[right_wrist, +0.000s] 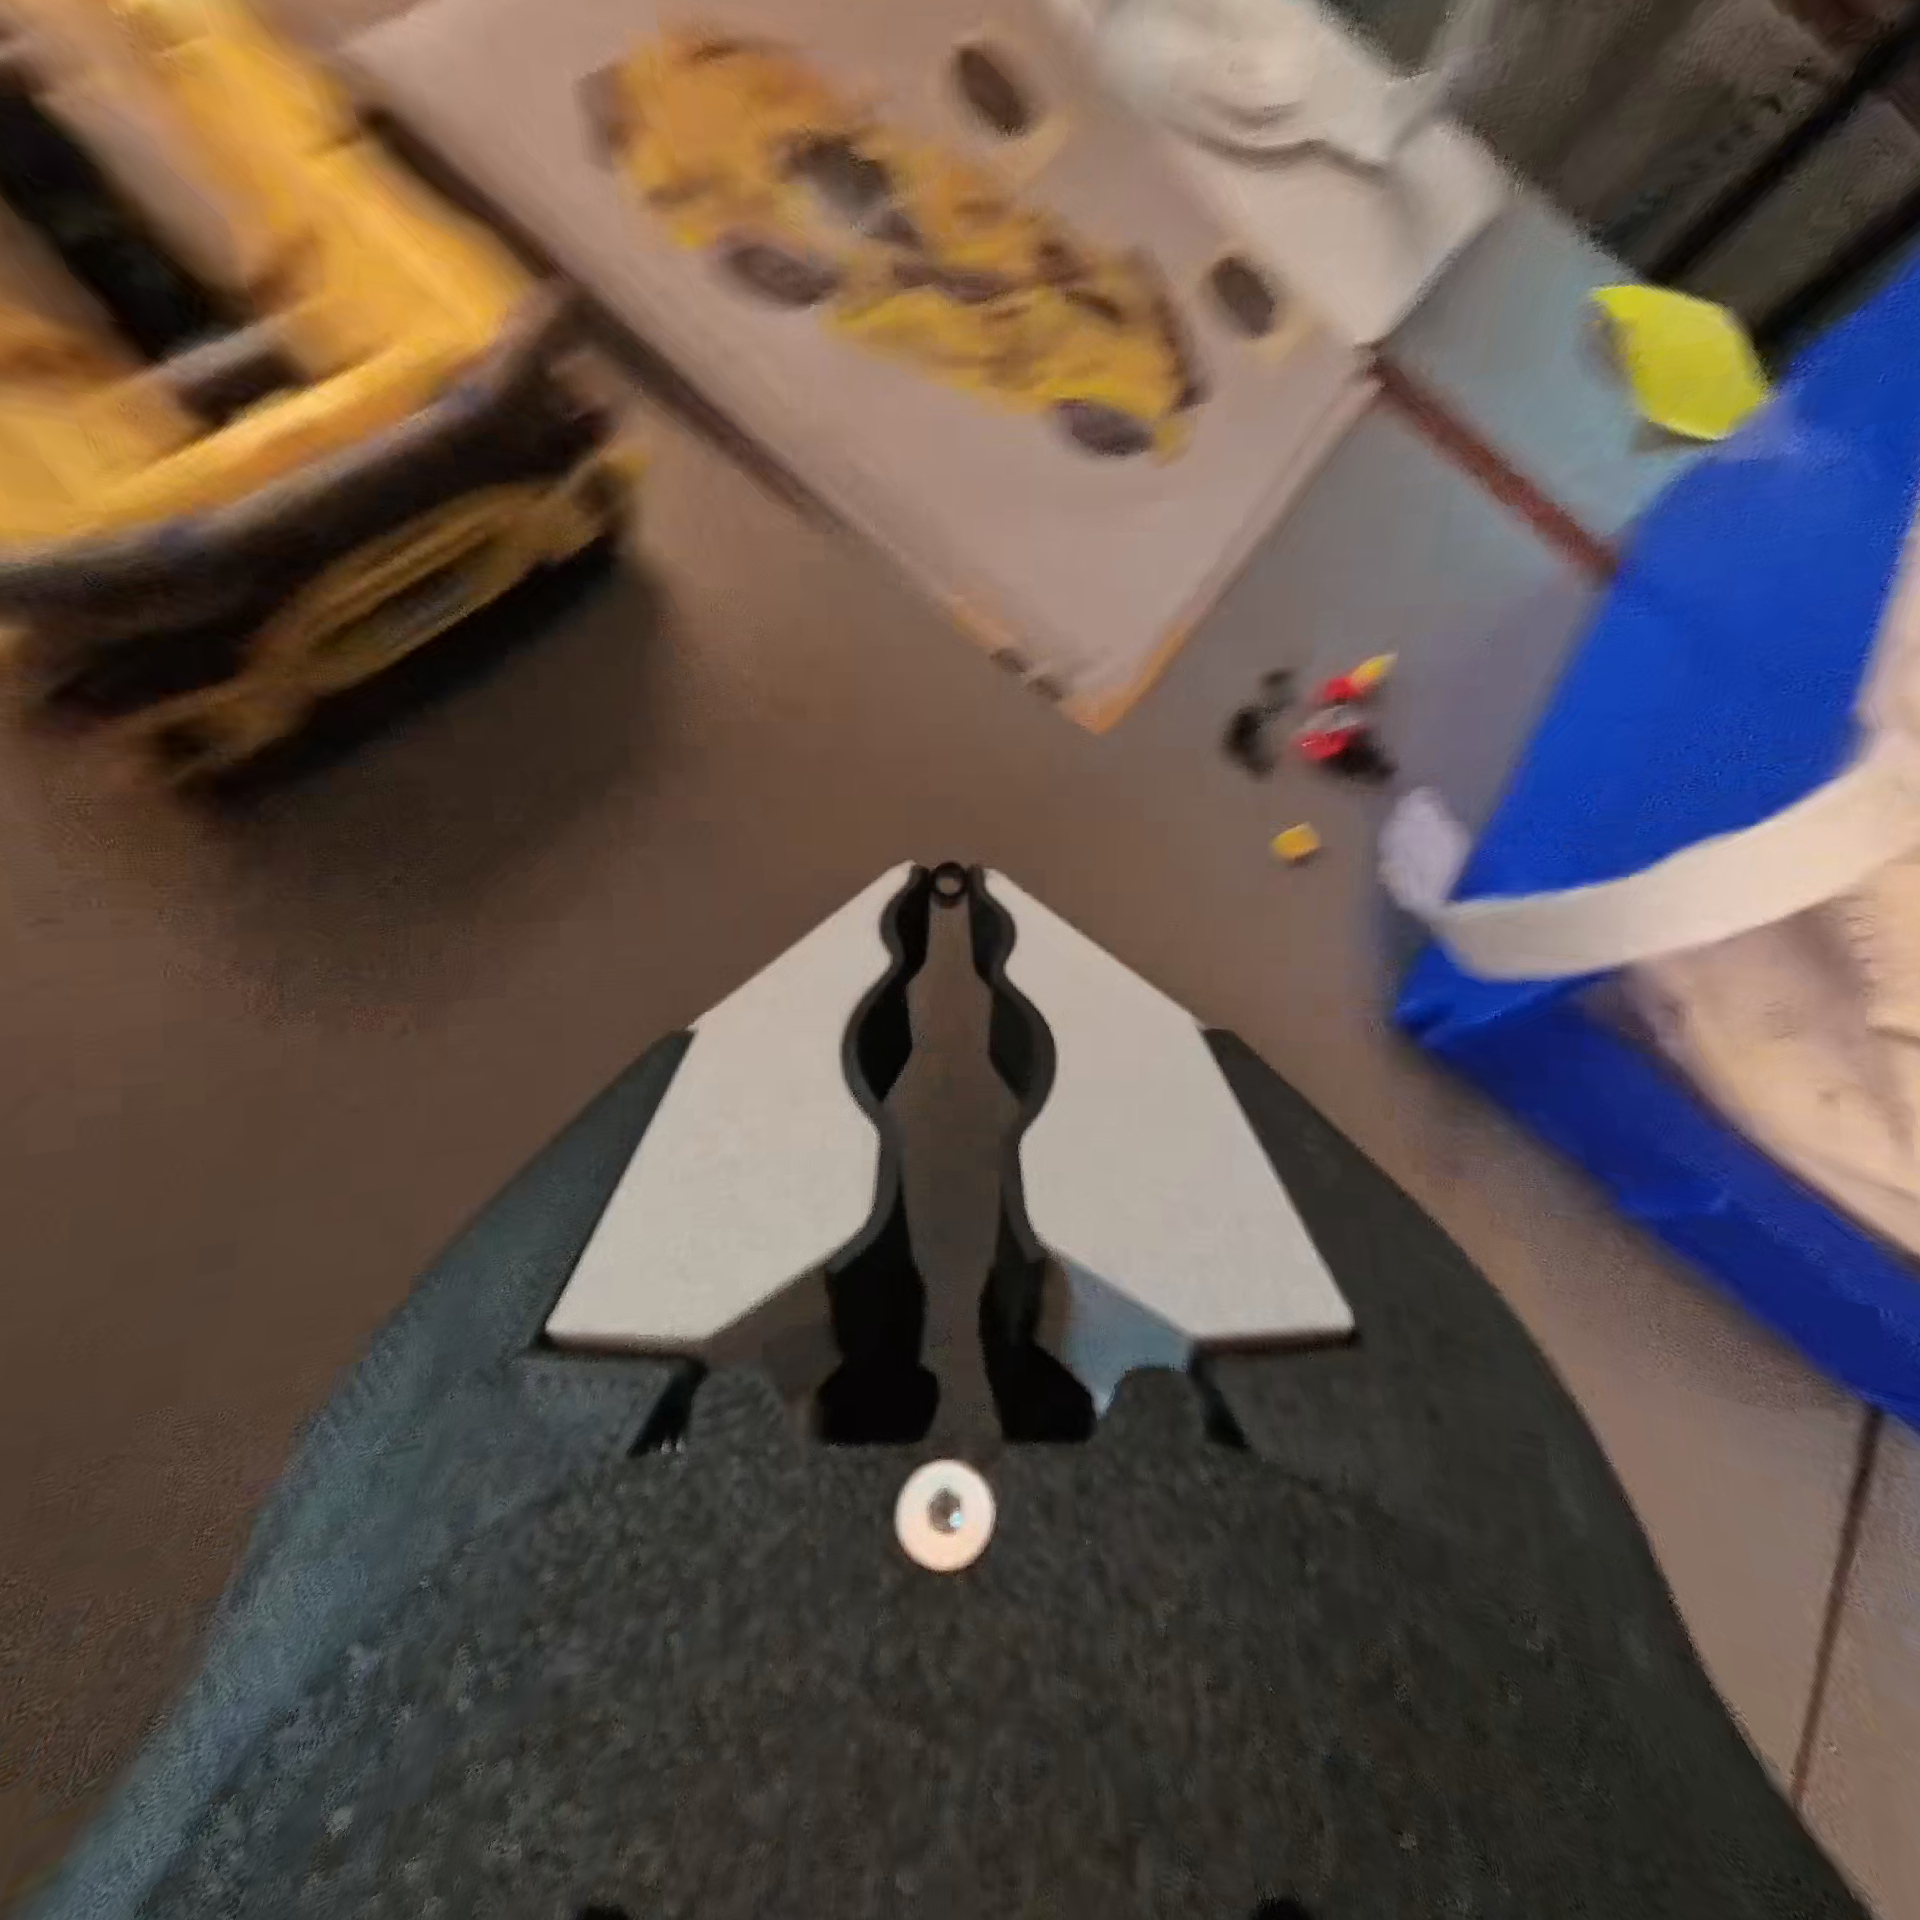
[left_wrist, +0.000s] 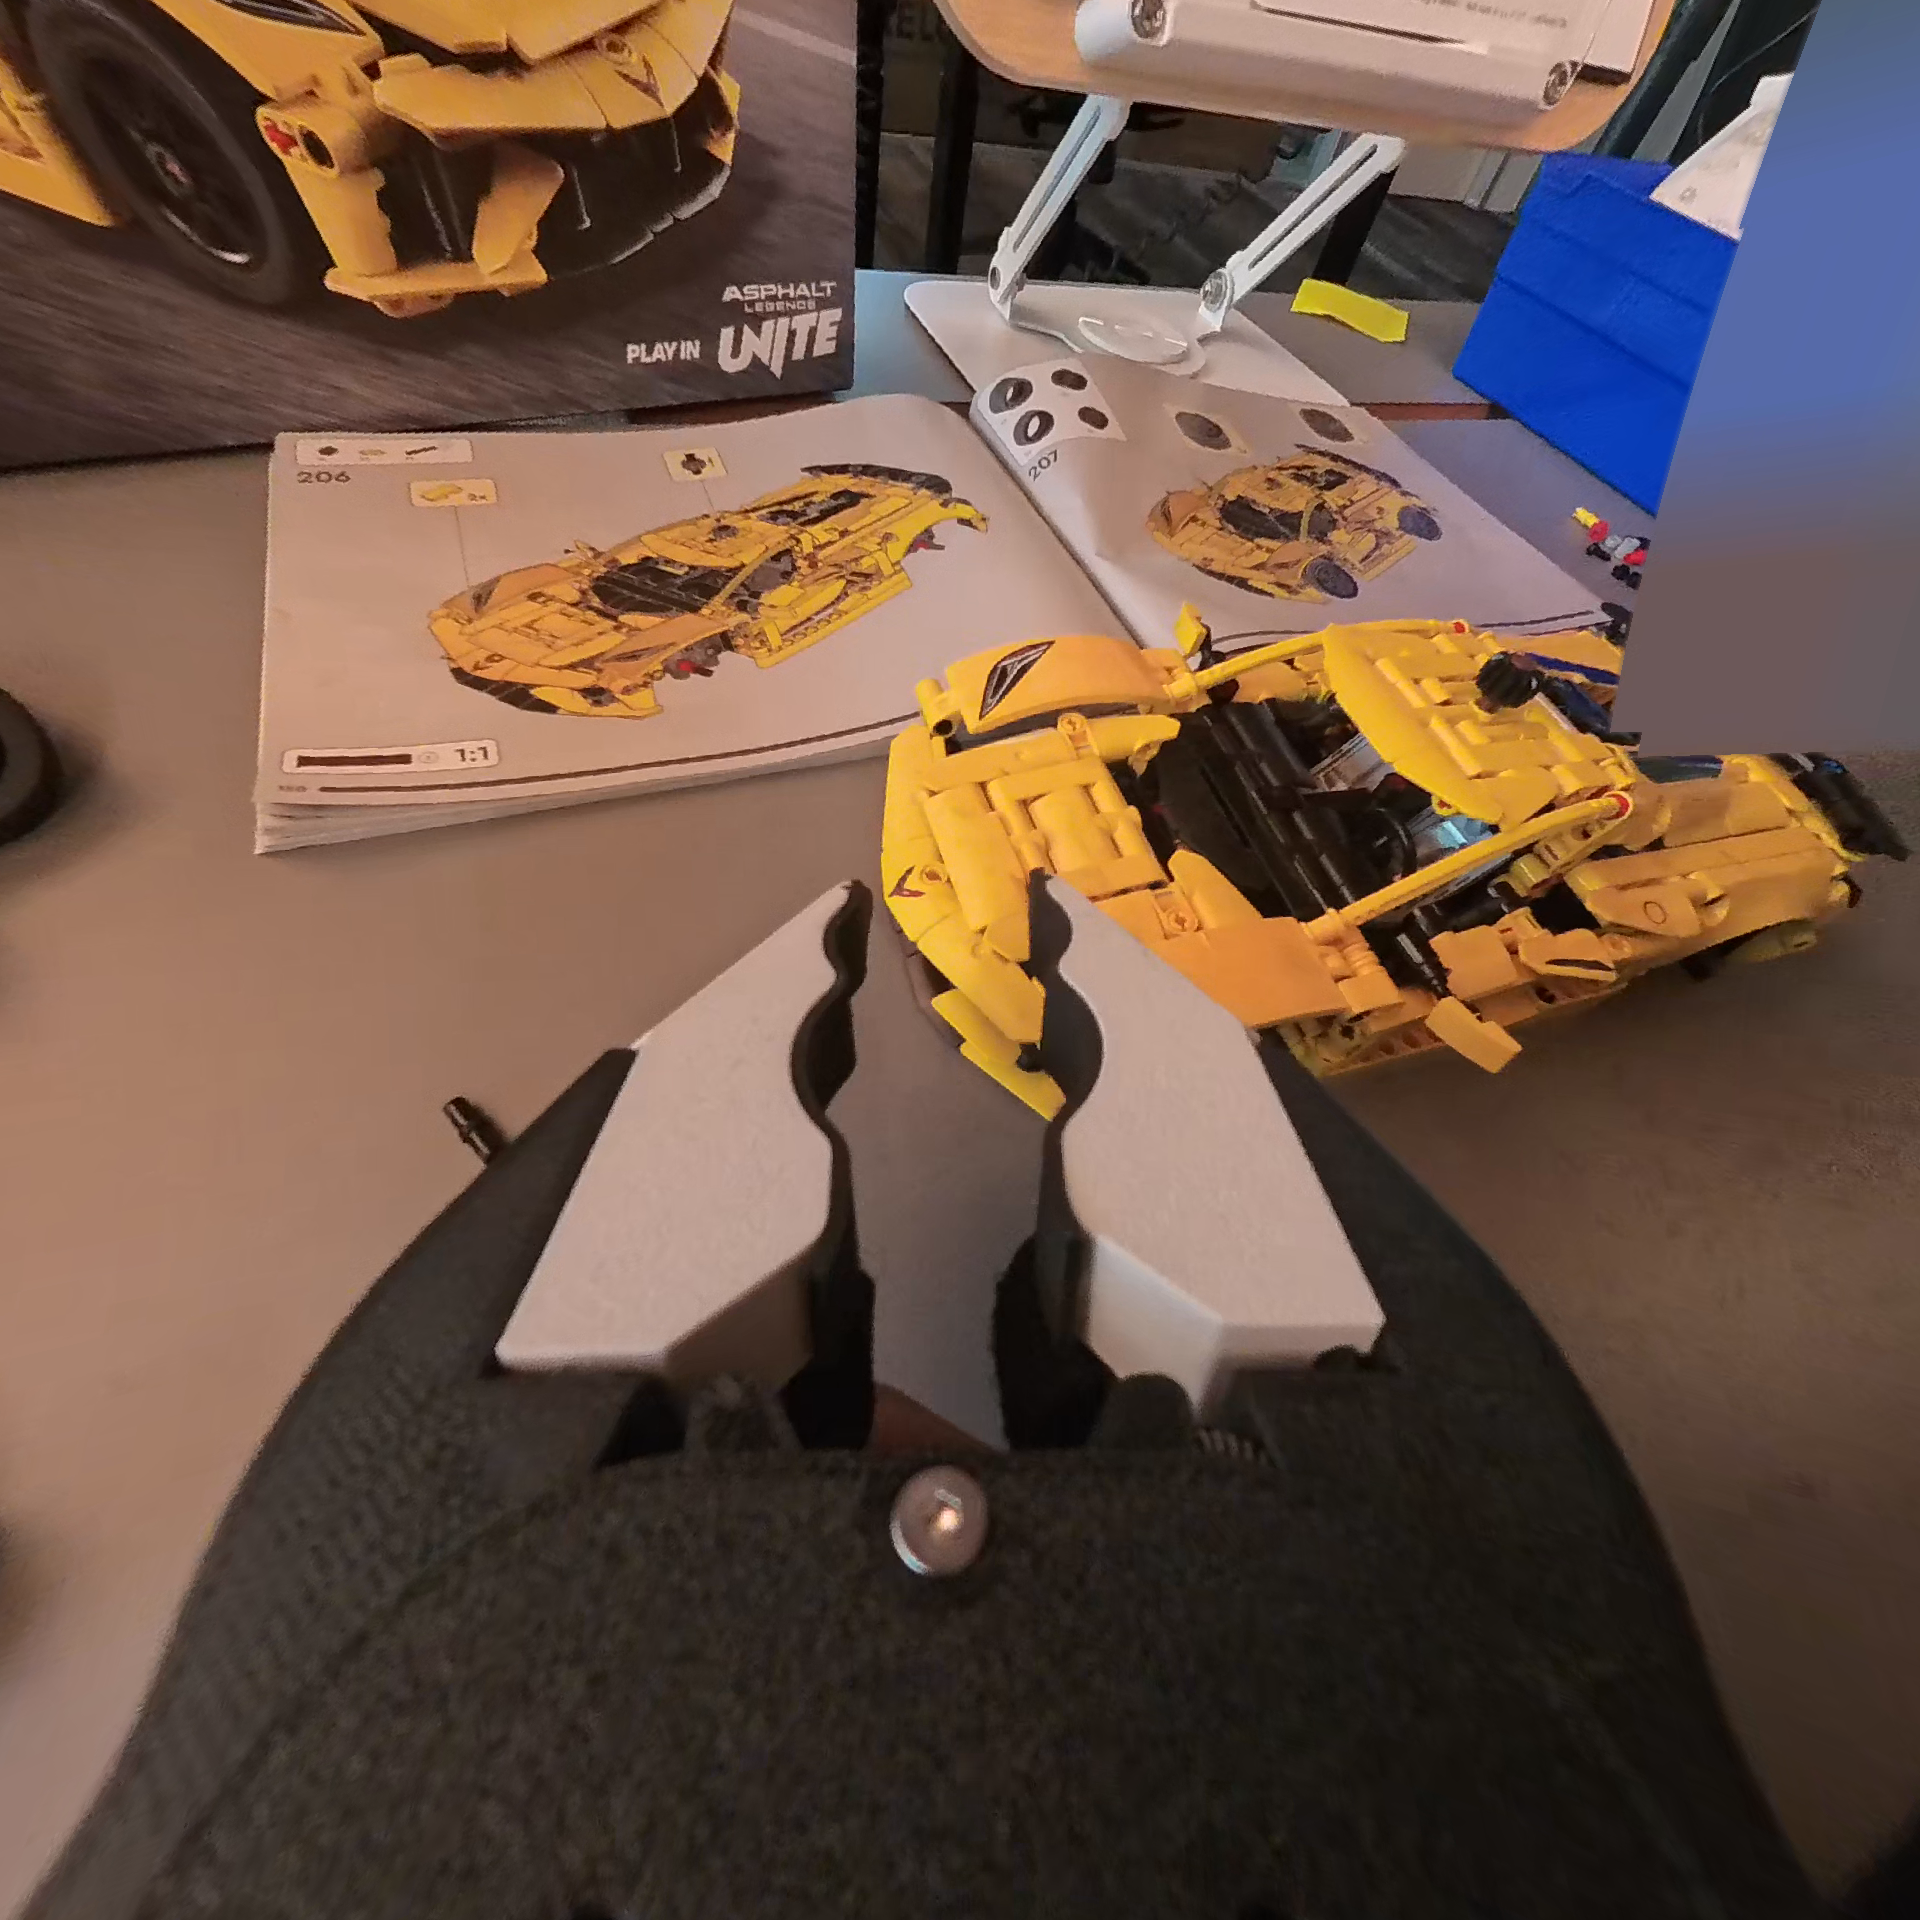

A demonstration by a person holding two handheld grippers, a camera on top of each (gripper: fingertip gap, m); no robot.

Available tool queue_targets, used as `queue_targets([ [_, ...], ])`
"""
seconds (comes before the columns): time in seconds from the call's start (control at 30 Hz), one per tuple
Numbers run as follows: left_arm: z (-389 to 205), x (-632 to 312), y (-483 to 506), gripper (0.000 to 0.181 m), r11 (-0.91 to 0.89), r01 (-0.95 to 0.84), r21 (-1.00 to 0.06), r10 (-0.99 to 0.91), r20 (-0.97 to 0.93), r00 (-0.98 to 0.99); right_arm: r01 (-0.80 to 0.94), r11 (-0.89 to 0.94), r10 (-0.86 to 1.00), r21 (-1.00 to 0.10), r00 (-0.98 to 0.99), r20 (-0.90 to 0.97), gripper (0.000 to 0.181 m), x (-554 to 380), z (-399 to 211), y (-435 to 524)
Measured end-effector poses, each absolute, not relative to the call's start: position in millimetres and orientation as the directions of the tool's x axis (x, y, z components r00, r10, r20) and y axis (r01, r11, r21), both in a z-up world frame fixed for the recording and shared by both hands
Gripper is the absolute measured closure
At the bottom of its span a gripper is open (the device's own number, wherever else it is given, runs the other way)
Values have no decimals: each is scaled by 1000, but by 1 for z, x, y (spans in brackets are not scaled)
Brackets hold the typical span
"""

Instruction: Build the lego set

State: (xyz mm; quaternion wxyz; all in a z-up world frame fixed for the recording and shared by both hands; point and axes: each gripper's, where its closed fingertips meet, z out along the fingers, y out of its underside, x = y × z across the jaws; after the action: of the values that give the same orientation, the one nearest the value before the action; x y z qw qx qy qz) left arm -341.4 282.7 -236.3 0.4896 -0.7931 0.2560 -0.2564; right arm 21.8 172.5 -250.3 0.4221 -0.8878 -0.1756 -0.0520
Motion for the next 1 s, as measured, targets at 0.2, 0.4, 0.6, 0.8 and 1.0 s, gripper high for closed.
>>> queue_targets([
  [0.2,-236,-344,284,150,-405,-134,-905,-651,182,737,159,-713,-20,-683,969,247,175,89,-277,248],
  [0.4,-234,-343,283,150,-442,-85,-893,-650,254,716,79,-718,-75,-692,979,189,167,98,-286,248],
  [0.6,-235,-346,285,150,-454,-73,-888,-638,267,722,181,-665,93,-725,983,161,154,57,-249,171],
  [0.8,-235,-342,281,150,-445,-87,-891,-651,256,714,239,-698,258,-675,963,75,158,20,-267,51],
  [1.0,-236,-342,280,150,-439,-101,-893,-653,240,718,219,-712,276,-667,961,21,155,13,-290,38],
])
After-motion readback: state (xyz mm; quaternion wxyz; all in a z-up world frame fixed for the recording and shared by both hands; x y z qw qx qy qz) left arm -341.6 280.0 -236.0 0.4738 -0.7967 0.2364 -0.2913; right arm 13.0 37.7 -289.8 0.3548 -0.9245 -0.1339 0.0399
